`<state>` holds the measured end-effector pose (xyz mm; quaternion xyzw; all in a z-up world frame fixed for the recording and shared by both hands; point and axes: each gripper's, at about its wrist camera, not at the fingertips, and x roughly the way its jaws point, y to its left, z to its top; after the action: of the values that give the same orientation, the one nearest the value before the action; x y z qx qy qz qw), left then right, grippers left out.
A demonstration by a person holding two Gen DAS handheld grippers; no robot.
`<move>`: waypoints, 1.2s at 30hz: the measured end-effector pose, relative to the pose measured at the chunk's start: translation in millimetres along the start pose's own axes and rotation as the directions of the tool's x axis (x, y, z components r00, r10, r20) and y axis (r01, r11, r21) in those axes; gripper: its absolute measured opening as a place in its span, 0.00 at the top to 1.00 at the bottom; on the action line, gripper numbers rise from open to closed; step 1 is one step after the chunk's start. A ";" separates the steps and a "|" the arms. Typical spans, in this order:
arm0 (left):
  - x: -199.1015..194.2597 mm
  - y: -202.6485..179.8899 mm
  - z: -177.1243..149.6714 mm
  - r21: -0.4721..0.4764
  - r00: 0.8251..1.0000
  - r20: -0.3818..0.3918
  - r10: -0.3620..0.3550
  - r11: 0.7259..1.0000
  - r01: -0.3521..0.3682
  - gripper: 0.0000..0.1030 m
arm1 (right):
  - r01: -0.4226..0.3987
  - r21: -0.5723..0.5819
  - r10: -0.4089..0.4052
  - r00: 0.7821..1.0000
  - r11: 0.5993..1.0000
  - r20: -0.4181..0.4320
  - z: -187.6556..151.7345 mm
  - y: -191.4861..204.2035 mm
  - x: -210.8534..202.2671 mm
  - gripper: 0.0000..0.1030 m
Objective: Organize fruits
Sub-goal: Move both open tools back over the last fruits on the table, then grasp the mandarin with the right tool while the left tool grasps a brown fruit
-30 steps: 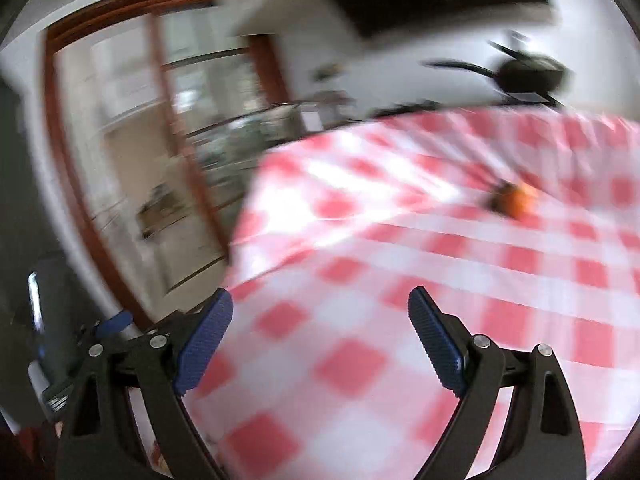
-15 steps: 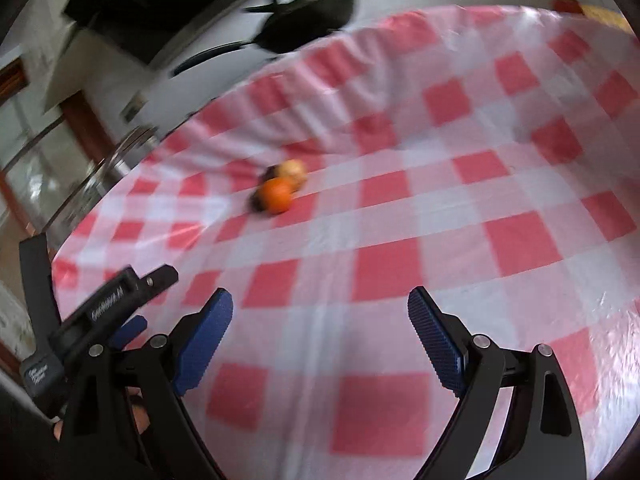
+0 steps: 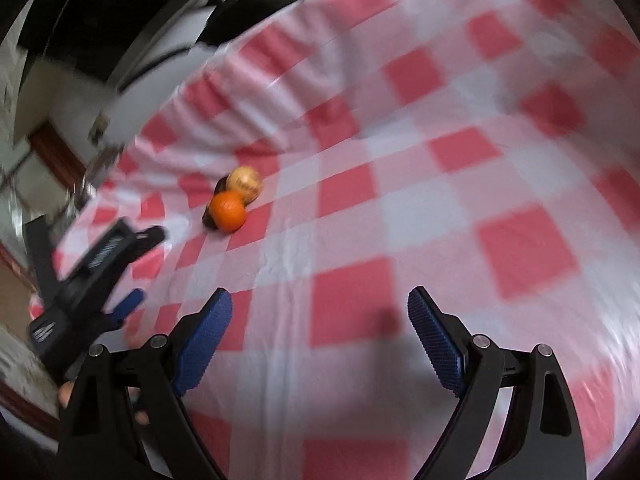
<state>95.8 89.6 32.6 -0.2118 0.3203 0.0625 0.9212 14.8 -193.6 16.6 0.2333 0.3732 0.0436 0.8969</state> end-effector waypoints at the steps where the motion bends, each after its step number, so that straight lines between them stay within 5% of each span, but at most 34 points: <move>1: -1.5 15.7 3.9 -0.059 1.000 0.017 0.025 0.998 -0.024 0.02 | -0.003 -0.048 0.002 1.000 0.999 -0.022 6.5 12.3 13.1 0.16; 6: -2.6 70.4 6.5 -0.309 0.997 0.029 0.075 0.949 -0.063 0.02 | -0.014 -0.274 -0.009 0.997 0.962 -0.080 35.1 70.5 74.1 0.17; 10: -0.5 63.8 6.3 -0.279 0.996 0.029 0.079 0.958 -0.068 0.02 | -0.029 -0.375 -0.021 0.992 0.926 -0.128 52.3 103.1 117.1 0.23; 15: 1.8 57.0 5.2 -0.256 0.998 0.014 0.056 0.965 -0.051 0.02 | -0.030 -0.366 -0.034 0.985 0.930 -0.167 65.1 116.7 149.5 0.33; 17: 2.2 54.1 4.8 -0.245 0.999 0.012 0.053 0.968 -0.048 0.02 | -0.010 -0.388 -0.055 0.986 0.922 -0.158 64.2 119.5 150.9 0.60; 18: 4.1 52.9 4.8 -0.240 0.999 0.011 0.052 0.970 -0.048 0.02 | 0.021 -0.401 -0.086 0.986 0.916 -0.145 62.5 120.5 149.7 0.59; 23: 8.7 35.4 5.4 -0.161 0.999 0.003 0.035 0.986 -0.034 0.02 | 0.008 -0.258 -0.018 0.999 0.966 -0.034 57.2 85.2 103.8 0.60; 26: 16.7 15.4 7.1 -0.078 1.000 -0.016 0.005 0.997 -0.006 0.02 | 0.009 -0.070 -0.006 0.999 0.997 0.046 61.9 37.9 77.2 0.60; 30: 34.1 -12.8 10.2 0.045 0.998 -0.062 -0.012 0.999 0.015 0.02 | -0.047 0.143 0.034 0.995 0.989 0.091 72.6 -4.2 69.8 0.60; 36: 79.2 -50.2 23.7 0.237 0.986 -0.159 0.045 0.971 -0.006 0.04 | -0.048 0.124 0.031 0.990 0.991 0.139 71.5 -4.4 62.8 0.59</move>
<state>184.1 52.8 18.0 -0.1010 0.4024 0.0186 0.9097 108.7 -209.2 17.7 0.2996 0.3083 0.0216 0.9026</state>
